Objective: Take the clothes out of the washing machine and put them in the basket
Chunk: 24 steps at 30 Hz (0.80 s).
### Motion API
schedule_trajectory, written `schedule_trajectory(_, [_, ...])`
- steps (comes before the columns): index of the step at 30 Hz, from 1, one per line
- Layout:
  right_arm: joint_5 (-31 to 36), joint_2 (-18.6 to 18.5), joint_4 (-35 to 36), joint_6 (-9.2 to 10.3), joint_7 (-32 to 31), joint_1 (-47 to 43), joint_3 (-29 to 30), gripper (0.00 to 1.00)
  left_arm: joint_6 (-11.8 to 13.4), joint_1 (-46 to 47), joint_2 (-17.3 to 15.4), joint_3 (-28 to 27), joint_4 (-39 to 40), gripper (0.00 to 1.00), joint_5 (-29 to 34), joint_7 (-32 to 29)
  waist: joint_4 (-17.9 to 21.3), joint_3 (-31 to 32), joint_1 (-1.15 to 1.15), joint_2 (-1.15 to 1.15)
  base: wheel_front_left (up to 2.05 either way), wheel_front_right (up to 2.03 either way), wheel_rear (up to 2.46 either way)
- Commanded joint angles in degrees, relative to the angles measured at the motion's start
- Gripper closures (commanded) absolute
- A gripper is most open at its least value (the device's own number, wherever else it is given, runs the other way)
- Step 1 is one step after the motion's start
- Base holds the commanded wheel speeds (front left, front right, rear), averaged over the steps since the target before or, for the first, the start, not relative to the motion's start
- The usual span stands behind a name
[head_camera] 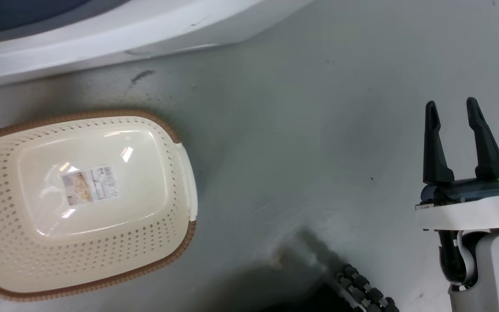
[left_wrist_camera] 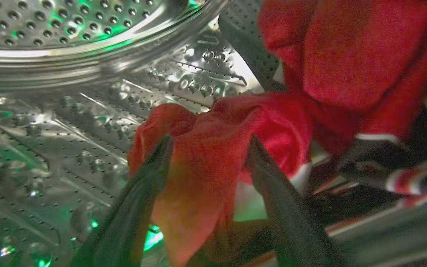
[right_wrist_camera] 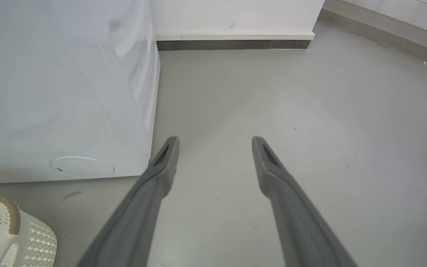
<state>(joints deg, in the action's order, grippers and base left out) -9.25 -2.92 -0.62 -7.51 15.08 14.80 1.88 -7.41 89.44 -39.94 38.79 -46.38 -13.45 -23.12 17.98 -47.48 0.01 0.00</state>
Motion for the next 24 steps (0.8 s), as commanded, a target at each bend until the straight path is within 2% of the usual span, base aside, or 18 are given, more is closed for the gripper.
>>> schedule_trajectory(1, [-0.8,0.1,0.3,0.04,0.1,0.7,-0.6,0.00,0.0,2.4,-0.9,1.1,-0.8,0.00,-1.7,-2.6,1.8,-2.2,-0.01,0.00,0.00,0.00,0.00])
schedule_trajectory(3, [-1.2,0.0,0.5,0.04,0.1,0.6,-1.7,0.00,0.0,5.5,-2.0,2.8,-1.6,0.00,-4.0,-6.4,2.7,-3.1,-0.01,0.00,0.00,0.00,0.00])
schedule_trajectory(4, [-1.2,0.0,0.5,0.04,0.1,0.6,-1.7,0.00,0.0,5.5,-2.0,2.8,-1.6,0.00,-4.0,-6.4,2.7,-3.1,-0.01,0.00,0.00,0.00,0.00])
schedule_trajectory(10, [-3.5,0.1,1.5,0.04,0.1,-0.4,-4.5,0.00,0.0,12.0,-6.6,7.5,-2.1,0.00,-10.1,-16.5,6.1,-5.5,-0.01,0.00,0.00,0.00,0.00])
schedule_trajectory(16, [-6.2,0.0,1.3,0.04,0.1,-0.7,-6.4,0.00,0.0,12.9,-11.0,11.2,-0.1,0.00,-14.7,-21.0,7.9,-6.5,-0.01,0.00,0.00,0.00,0.00])
schedule_trajectory(17, [-6.4,0.1,1.5,0.04,0.1,-0.6,-6.2,0.00,0.0,12.9,-11.3,11.6,0.0,0.16,-15.2,-21.5,8.0,-6.6,-0.01,0.00,0.00,0.00,0.00])
schedule_trajectory(18, [-6.5,0.1,1.7,0.04,0.1,-0.6,-6.0,0.00,0.0,12.8,-11.5,11.8,-0.1,1.00,-16.2,-22.3,8.0,-6.7,-0.01,0.00,0.00,0.00,0.00])
schedule_trajectory(21, [-6.7,0.1,2.0,0.04,0.1,-0.5,-5.8,0.00,0.0,12.6,-11.9,12.3,0.3,1.00,-17.6,-22.9,7.9,-6.9,-0.01,0.00,0.00,0.00,0.00])
schedule_trajectory(24, [-6.4,0.1,2.4,0.04,0.1,0.1,-6.0,0.00,0.0,13.2,-12.7,12.1,0.3,1.00,-17.9,-20.5,7.9,-6.9,-0.01,0.00,0.00,0.00,0.00])
